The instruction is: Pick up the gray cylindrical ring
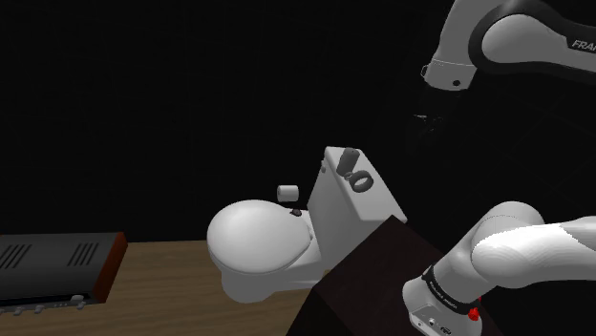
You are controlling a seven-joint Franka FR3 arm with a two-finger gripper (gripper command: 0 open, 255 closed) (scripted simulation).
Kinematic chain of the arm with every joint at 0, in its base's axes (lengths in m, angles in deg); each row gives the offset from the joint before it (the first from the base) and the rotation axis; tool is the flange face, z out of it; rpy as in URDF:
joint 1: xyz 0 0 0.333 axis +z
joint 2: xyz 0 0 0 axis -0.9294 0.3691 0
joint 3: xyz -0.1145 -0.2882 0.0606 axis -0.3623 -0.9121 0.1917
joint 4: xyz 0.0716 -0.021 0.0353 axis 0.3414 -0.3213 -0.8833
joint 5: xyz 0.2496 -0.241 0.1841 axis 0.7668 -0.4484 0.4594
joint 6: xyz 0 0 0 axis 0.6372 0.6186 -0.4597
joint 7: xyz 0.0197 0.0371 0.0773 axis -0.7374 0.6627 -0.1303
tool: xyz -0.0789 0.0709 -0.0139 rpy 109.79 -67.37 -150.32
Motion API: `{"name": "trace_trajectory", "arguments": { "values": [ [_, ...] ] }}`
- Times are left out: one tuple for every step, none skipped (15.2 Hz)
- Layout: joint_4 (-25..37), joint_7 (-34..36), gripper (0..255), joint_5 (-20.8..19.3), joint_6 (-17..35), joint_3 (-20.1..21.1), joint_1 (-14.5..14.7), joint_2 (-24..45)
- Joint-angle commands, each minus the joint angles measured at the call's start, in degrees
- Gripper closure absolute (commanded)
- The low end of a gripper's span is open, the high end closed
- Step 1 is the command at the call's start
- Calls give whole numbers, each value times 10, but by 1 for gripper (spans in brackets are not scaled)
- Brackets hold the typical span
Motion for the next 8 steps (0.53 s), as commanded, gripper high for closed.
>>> {"name": "trace_trajectory", "arguments": {
  "values": [
    [0,0,0,0,0,0,0,0],
    [-14,-24,0,-11,15,-13,1,-1],
    [-27,-48,0,-22,30,-26,2,-1],
    [-39,-71,0,-33,46,-40,2,1],
    [-50,-95,0,-44,62,-54,3,3],
    [-60,-118,0,-56,79,-68,3,7],
    [-69,-141,0,-66,97,-82,3,13],
    [-77,-164,0,-77,115,-96,4,20]
  ]
}}
